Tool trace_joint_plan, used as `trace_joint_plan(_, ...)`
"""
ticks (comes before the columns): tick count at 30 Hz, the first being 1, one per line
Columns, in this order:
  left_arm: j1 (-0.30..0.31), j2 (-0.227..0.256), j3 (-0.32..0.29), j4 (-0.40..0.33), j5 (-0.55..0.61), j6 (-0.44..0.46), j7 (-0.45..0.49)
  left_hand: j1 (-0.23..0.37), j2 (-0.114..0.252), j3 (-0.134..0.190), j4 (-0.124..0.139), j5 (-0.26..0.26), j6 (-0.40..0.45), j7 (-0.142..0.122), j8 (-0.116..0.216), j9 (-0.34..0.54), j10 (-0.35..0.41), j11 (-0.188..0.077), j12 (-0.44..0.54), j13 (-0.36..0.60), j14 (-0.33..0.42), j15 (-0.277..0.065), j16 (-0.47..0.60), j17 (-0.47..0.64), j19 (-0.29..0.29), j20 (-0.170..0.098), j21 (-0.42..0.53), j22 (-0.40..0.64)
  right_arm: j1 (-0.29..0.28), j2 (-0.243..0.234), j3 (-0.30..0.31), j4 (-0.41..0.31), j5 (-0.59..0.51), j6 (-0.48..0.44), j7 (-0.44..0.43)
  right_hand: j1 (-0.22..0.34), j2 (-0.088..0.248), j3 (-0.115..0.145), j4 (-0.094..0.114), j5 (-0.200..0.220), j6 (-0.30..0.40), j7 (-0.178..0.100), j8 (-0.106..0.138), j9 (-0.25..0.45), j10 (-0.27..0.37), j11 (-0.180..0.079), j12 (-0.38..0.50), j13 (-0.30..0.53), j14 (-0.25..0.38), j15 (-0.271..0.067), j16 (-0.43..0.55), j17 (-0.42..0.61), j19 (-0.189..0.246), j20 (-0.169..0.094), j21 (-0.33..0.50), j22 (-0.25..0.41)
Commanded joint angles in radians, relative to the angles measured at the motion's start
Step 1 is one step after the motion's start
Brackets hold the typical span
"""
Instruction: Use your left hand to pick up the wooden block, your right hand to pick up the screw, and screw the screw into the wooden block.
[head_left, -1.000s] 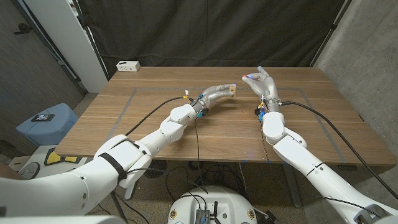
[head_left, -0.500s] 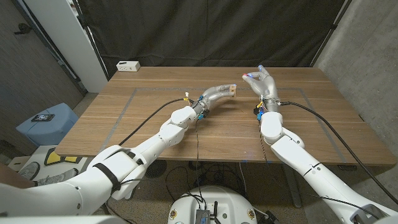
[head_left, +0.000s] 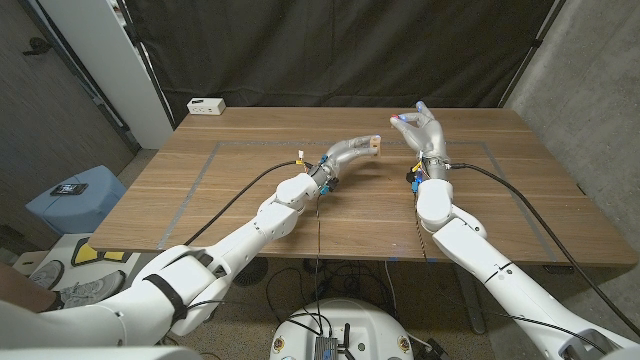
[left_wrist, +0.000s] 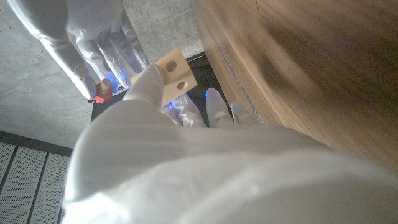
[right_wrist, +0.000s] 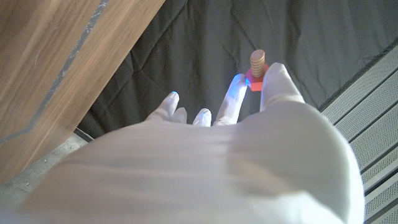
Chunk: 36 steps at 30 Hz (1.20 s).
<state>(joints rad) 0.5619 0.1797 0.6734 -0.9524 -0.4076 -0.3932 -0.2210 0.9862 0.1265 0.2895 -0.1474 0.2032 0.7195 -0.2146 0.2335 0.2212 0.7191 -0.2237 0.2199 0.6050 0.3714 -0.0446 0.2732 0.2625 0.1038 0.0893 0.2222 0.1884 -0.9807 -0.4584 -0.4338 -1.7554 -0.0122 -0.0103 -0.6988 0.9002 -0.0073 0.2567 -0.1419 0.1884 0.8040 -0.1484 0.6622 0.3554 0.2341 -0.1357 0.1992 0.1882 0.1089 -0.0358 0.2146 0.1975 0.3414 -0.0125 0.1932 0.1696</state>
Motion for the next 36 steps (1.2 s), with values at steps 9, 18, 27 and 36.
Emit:
trace_joint_plan(9,0.055,0.037,0.005,-0.116,-0.010,0.057,0.039,-0.009,0.000,0.007,0.000,0.006,0.010,0.001,0.010,0.001,0.007,0.003,0.003,0.001,0.007,-0.106,-0.004,0.003,-0.002,0.004,0.002,0.006,0.011,0.052,-0.019,0.053,-0.029,0.082,-0.041,0.003,0.008,-0.001,-0.001,-0.002,0.009,0.003,0.009,0.000,0.005,0.001,-0.004,0.003,0.001,-0.036,-0.002,0.003,0.002,-0.001,0.001,0.004)
trace_joint_plan(18,0.055,0.044,0.009,-0.126,-0.012,0.067,0.033,-0.008,0.000,0.008,-0.001,0.006,0.009,0.001,0.009,0.001,0.007,0.003,0.004,0.001,0.007,-0.104,-0.004,0.003,-0.003,0.005,0.002,0.006,0.024,0.079,-0.038,0.092,-0.050,0.122,-0.056,0.004,0.009,-0.002,-0.002,-0.002,0.010,0.002,0.012,0.001,0.011,0.003,-0.002,0.003,0.003,-0.038,-0.001,0.003,0.003,-0.005,0.002,0.004)
trace_joint_plan(27,0.048,0.058,0.023,-0.131,0.015,0.069,0.036,-0.010,0.000,0.009,-0.001,0.006,0.010,0.001,0.009,0.001,0.006,0.003,0.003,0.001,0.006,-0.103,-0.005,0.004,-0.004,0.005,0.001,0.006,0.037,0.090,-0.051,0.116,-0.060,0.149,-0.048,0.005,0.010,-0.003,-0.003,-0.002,0.013,0.003,0.015,-0.001,0.017,0.003,-0.001,0.004,0.008,-0.042,0.001,0.003,0.003,-0.006,0.002,0.003)
trace_joint_plan(36,0.043,0.052,0.028,-0.121,0.015,0.067,0.027,-0.011,-0.001,0.009,-0.001,0.006,0.008,0.001,0.008,0.001,0.005,0.003,0.003,0.001,0.006,-0.104,-0.005,0.004,-0.005,0.005,0.001,0.006,0.038,0.088,-0.059,0.115,-0.069,0.168,-0.033,0.004,0.010,-0.005,-0.003,-0.002,0.012,0.001,0.018,0.000,0.018,0.006,-0.002,0.004,0.008,-0.042,0.001,0.003,0.003,-0.006,0.002,0.003)
